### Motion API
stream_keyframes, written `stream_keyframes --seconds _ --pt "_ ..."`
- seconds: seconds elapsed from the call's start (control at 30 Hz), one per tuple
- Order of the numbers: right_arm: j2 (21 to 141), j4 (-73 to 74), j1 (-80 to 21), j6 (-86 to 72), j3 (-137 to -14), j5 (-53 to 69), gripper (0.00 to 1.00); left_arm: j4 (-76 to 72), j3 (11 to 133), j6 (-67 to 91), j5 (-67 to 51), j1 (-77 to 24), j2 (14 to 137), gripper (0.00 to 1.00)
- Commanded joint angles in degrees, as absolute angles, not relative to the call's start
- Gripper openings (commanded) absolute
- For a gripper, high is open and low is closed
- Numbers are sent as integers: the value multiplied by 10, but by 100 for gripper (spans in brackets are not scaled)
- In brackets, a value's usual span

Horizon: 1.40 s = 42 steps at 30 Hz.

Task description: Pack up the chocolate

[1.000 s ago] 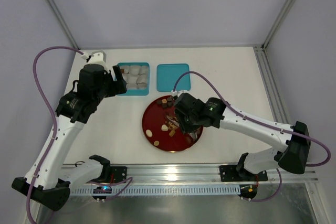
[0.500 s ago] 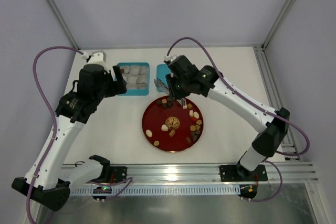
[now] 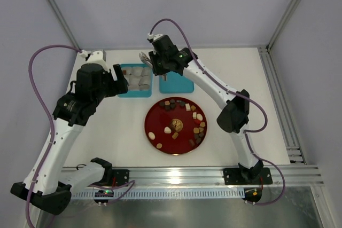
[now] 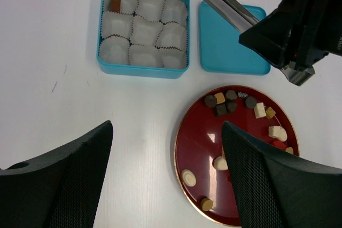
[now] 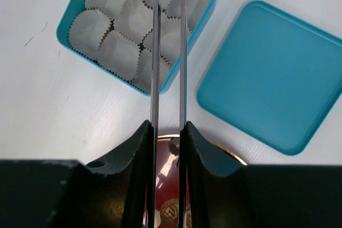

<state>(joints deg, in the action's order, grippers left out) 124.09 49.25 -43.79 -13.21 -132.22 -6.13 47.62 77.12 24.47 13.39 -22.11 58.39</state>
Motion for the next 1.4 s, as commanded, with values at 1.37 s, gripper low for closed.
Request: stream_keyframes --seconds 1.37 --pt "1348 288 -444 -150 -1274 -23 33 479 773 223 132 -220 570 81"
